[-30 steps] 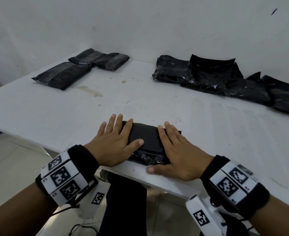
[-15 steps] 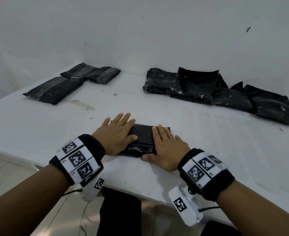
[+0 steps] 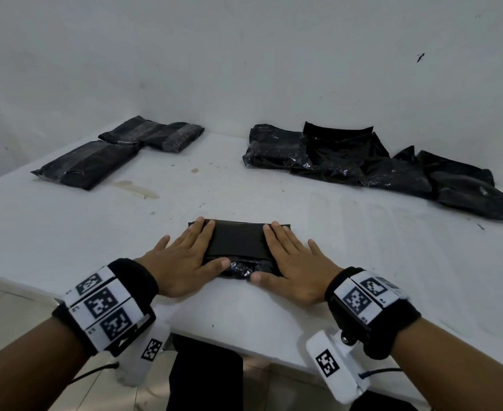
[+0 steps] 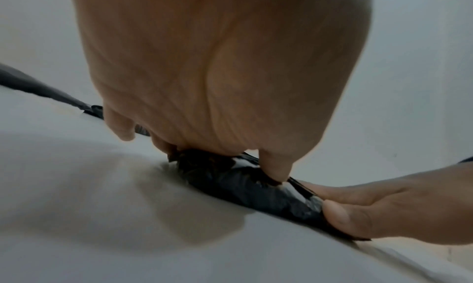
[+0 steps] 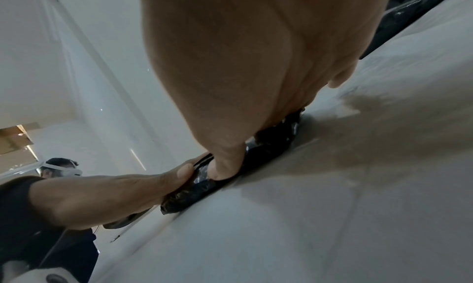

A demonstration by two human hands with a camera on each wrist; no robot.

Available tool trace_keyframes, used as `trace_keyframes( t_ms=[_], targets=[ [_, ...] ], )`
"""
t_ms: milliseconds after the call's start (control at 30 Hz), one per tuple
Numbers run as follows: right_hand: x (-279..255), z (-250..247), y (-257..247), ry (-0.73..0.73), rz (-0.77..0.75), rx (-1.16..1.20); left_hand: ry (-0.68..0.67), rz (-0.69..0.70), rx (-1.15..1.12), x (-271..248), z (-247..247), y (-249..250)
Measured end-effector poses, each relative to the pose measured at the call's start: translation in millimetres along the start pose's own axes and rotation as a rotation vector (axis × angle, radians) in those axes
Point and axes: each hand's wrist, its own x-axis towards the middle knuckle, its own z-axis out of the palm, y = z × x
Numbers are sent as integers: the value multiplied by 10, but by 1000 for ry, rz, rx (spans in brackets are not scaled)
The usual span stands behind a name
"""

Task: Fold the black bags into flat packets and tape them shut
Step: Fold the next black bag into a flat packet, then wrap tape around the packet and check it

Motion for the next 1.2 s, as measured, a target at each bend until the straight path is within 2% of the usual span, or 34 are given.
trace_keyframes(
  t_ms=[133, 267, 467, 533, 633, 700, 767, 933, 1033, 1200],
  targets=[
    [18, 9, -10, -14, 2, -7, -4, -15, -37, -4, 35, 0],
    [-2, -41, 5, -1, -13, 30, 59, -44, 21, -32, 43, 38],
    [-130, -136, 77, 87, -42, 172, 120, 37, 85, -156, -93, 234],
    [-195, -183, 127, 160, -55, 273, 178, 91, 107, -166, -188, 352],
    [-184, -297, 337, 383, 18, 403, 306, 206, 49, -97, -368, 567],
    [-93, -391, 555, 506, 92, 361, 372, 245, -41, 46, -468, 691],
    [45, -500, 773, 549, 162, 314, 401, 283, -71, 224, -540, 787],
    [505, -753, 1233, 477, 305, 299, 272, 239, -2, 533, -523, 899],
    [798, -782, 1424, 447, 360, 280, 207, 234, -43, 631, -414, 890],
    [1143, -781, 1532, 357, 342, 174, 160, 244, -108, 698, -355, 835]
  ],
)
